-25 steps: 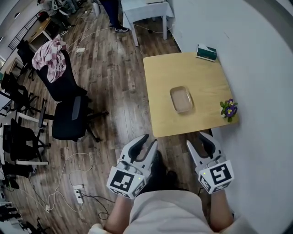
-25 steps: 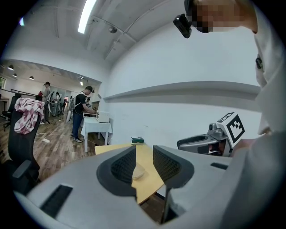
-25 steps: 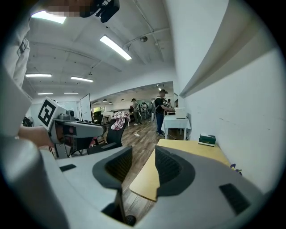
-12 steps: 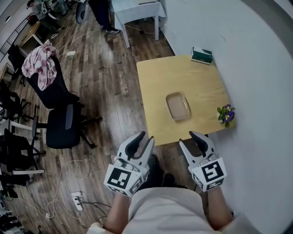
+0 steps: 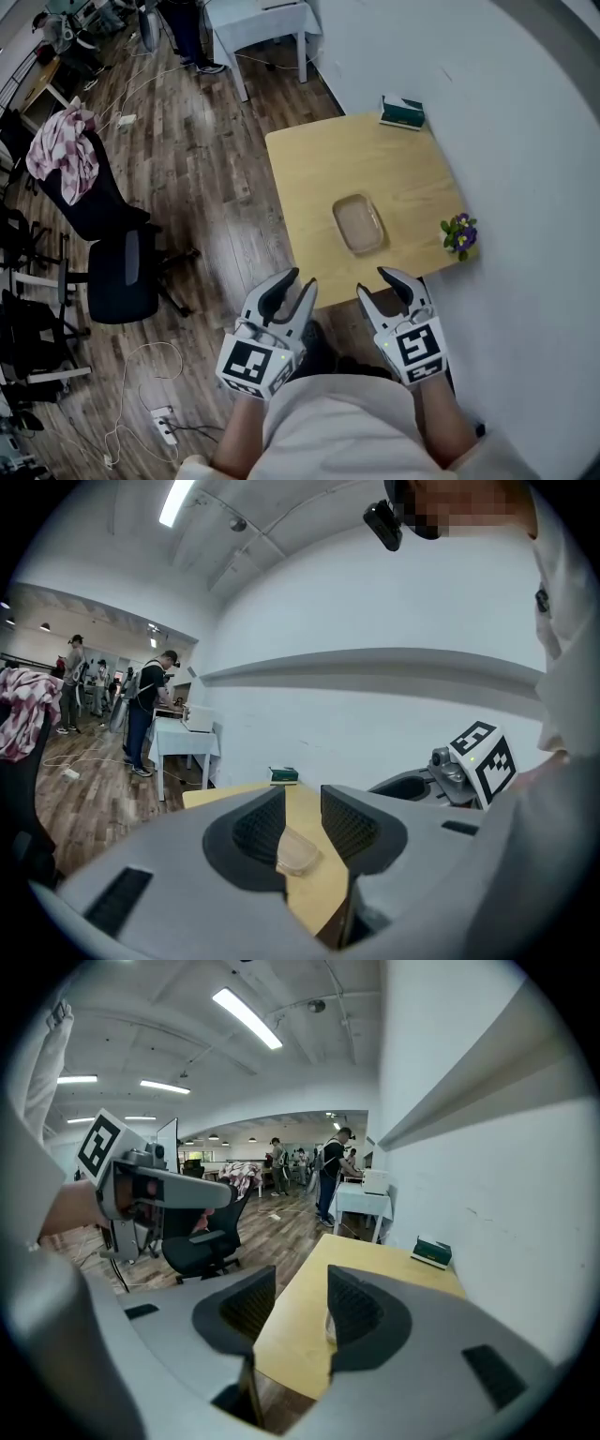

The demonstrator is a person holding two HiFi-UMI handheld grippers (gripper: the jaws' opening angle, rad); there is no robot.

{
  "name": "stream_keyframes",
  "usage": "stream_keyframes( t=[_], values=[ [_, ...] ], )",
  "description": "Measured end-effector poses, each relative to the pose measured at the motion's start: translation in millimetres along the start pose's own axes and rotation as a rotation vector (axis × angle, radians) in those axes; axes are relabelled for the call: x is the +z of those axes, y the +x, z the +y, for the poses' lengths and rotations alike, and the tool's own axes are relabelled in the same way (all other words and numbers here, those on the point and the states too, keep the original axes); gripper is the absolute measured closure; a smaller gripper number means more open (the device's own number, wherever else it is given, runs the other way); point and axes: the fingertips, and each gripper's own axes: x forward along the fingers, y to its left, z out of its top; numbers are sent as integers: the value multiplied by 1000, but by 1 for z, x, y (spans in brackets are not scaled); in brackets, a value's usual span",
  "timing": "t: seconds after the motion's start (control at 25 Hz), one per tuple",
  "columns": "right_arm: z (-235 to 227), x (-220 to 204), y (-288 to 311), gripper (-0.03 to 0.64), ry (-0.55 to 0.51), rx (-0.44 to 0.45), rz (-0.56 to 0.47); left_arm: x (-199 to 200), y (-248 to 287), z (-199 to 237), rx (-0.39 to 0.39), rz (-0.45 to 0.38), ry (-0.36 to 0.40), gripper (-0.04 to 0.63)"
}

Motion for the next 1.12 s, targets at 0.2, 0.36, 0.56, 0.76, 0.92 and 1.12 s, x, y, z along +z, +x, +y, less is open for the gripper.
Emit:
stream_keyframes(
  t=[0.2, 0.36, 0.56, 0.76, 0.92, 1.12],
  values=[
    [-1, -13, 21, 448, -23, -37, 57, -8, 6, 11, -33, 25, -2, 489],
    [-4, -27, 37, 446, -47, -55, 101, -15, 12, 16, -55, 36, -22, 491],
    [-9, -45, 52, 445, -71, -70, 147, -25, 17, 18, -74, 55, -20, 491],
    [-18, -60, 61, 442, -157, -90, 198, -36, 24, 19, -83, 74, -19, 489],
    [-21, -68, 68, 440, -203, -92, 220, -47, 25, 22, -79, 90, -36, 491],
    [-27, -81, 82, 439, -262, -85, 240, -62, 37, 21, -78, 101, -65, 489]
  ],
)
